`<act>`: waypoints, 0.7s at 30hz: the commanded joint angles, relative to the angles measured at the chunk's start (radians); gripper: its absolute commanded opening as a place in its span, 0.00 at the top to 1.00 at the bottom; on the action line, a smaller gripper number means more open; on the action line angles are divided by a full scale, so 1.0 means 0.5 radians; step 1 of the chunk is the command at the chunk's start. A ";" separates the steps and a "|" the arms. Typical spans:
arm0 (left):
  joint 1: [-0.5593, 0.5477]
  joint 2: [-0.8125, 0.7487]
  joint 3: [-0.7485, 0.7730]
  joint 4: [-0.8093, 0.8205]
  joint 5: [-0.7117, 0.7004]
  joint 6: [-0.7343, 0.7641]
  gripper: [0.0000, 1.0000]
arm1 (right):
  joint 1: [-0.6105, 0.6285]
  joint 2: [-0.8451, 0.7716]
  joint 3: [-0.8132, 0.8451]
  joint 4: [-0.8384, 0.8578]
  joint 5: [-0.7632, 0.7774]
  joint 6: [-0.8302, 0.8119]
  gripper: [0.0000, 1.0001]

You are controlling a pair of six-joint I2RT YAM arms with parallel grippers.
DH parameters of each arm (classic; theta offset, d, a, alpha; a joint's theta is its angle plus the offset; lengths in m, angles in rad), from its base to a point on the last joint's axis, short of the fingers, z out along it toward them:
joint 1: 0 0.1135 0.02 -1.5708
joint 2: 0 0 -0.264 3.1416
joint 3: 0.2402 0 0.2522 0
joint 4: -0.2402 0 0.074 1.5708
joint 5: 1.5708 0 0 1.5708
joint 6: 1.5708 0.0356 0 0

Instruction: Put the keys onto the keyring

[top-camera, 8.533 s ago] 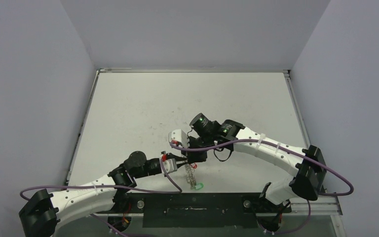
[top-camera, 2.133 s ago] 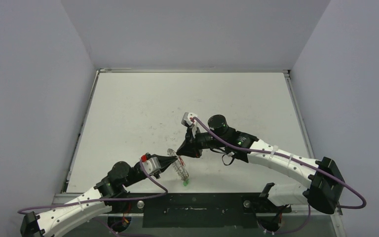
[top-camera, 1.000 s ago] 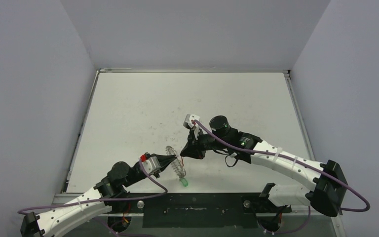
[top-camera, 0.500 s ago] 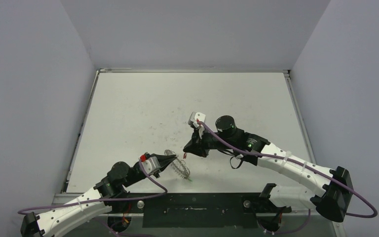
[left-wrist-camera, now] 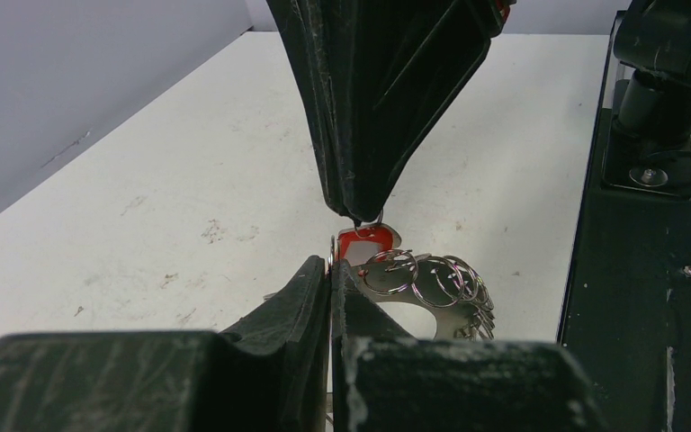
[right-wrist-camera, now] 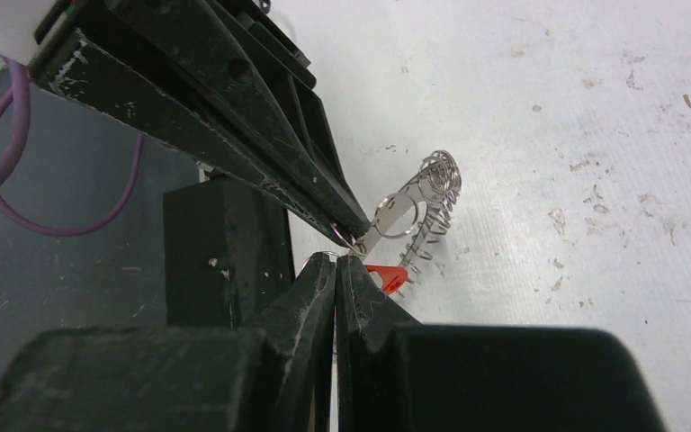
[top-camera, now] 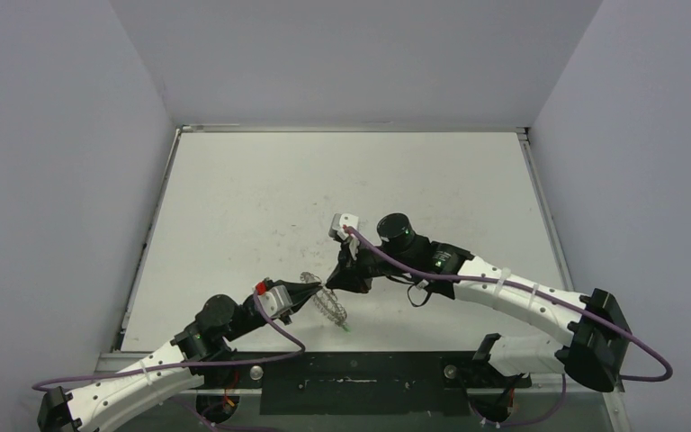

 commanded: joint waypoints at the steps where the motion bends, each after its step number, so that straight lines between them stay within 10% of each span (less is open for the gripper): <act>1: -0.006 -0.015 0.038 0.179 0.005 -0.004 1.00 | 0.035 0.012 0.048 0.209 -0.084 0.025 1.00; 21: -0.006 -0.009 0.046 0.176 0.034 -0.013 1.00 | 0.062 0.027 0.082 0.171 0.168 0.052 1.00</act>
